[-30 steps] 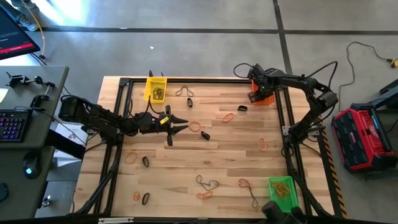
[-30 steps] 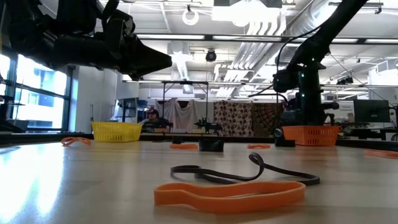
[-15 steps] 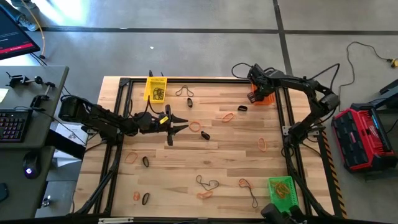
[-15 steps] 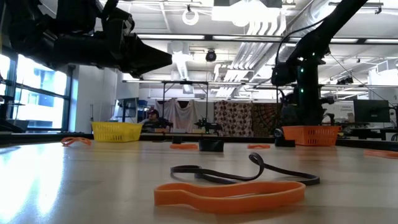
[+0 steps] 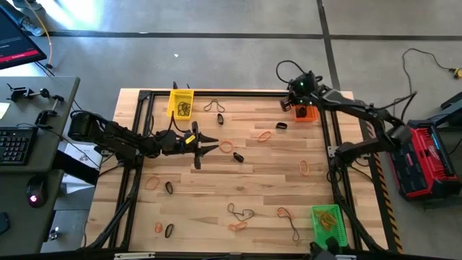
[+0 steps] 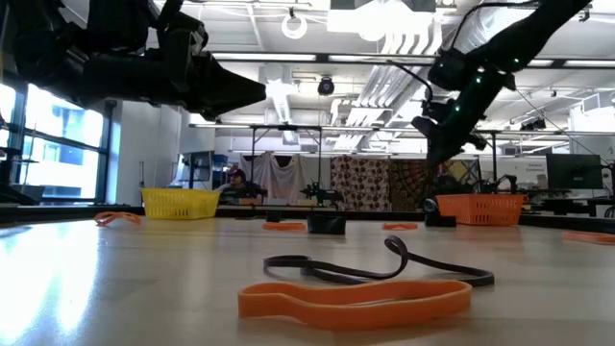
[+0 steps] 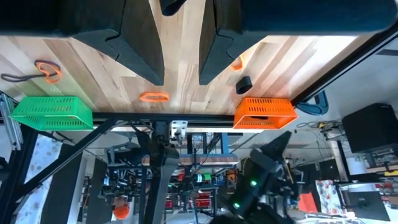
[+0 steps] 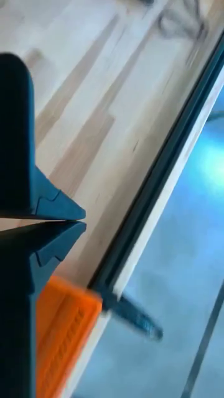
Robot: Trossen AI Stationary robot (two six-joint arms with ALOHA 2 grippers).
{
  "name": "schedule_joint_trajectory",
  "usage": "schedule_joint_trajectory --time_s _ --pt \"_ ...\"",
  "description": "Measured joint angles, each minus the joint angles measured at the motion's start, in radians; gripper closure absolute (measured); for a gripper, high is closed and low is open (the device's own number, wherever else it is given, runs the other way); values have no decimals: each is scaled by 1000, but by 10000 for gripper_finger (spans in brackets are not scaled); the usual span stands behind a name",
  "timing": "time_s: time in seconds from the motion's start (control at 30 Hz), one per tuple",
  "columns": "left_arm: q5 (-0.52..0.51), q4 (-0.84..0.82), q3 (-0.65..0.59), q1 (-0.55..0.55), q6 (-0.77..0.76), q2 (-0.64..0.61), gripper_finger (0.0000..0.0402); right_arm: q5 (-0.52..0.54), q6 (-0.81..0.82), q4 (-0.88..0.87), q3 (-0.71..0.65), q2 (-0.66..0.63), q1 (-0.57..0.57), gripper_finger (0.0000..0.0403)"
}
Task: Sort rubber bands into baskets
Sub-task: Put the orange rubber band into the green bin
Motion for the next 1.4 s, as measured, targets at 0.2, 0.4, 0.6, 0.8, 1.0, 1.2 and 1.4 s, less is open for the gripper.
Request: schedule_joint_trajectory --time_s 0.2,0.4,0.6,0.8,1.0,1.2,1.4 --pt "-7 -3 0 0 0 0 308 -10 41 195 -159 -52 70 402" --pt "-15 -3 0 0 0 0 308 -2 80 265 -262 -126 150 402" --pt "-15 -4 0 0 0 0 308 -2 36 429 -357 -181 264 402" --pt "-45 -2 0 0 -7 0 309 -11 20 461 -368 -163 314 402" --pt "-27 -16 0 0 24 0 347 -63 83 583 -368 -157 320 402" --pt "75 -212 0 -16 -5 -63 397 -35 46 602 -368 -157 406 403" --pt "72 -475 0 -80 -14 -182 400 44 33 609 -368 -157 505 403"
